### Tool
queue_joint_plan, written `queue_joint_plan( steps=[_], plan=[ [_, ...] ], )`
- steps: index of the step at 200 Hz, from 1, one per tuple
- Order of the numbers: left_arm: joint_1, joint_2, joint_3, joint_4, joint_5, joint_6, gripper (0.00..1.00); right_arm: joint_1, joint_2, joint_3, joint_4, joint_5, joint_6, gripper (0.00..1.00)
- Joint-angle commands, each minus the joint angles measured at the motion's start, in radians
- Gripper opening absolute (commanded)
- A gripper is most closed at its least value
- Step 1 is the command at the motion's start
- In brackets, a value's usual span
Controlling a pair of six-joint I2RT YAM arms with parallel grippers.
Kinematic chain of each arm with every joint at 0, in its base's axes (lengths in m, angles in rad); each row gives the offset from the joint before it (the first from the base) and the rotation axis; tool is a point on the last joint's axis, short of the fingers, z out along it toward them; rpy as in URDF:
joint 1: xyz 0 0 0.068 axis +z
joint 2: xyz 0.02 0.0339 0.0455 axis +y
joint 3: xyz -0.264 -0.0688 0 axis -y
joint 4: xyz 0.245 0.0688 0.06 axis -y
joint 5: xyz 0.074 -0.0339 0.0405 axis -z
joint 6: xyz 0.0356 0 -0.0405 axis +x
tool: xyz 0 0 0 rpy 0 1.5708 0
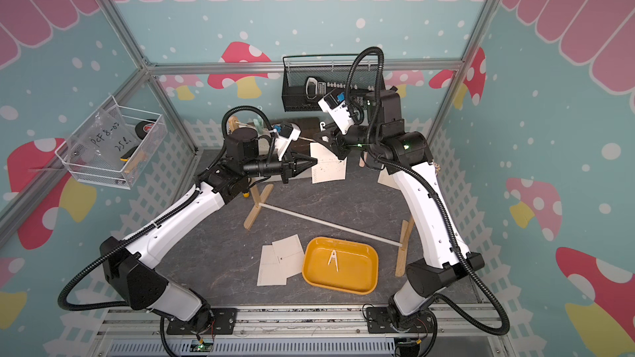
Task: Remove the postcards from the strings
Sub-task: Remove the clamp from the clothesline.
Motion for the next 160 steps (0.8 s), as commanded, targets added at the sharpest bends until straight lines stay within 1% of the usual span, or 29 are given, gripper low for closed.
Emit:
queue_joint_plan(
  steps=[1, 27, 53, 111, 160],
  plan=[
    [0.006, 0.004, 0.004, 0.030, 0.017, -0.016, 0.00, -0.002, 0.010, -0.005, 0.017, -0.031, -0.023, 0.07],
    [0.005, -0.002, -0.003, 0.013, 0.016, -0.021, 0.00, -0.003, 0.006, -0.002, 0.029, -0.031, -0.019, 0.04],
    [0.005, -0.028, -0.044, 0.004, 0.008, -0.021, 0.00, -0.004, 0.003, -0.002, 0.049, -0.025, -0.007, 0.00],
    [0.003, -0.101, -0.130, -0.007, -0.009, -0.033, 0.00, -0.003, -0.008, -0.005, 0.085, -0.020, 0.017, 0.00],
    [-0.001, -0.199, -0.212, -0.016, -0.037, -0.042, 0.00, -0.003, -0.023, -0.014, 0.146, -0.007, 0.060, 0.00]
  ],
)
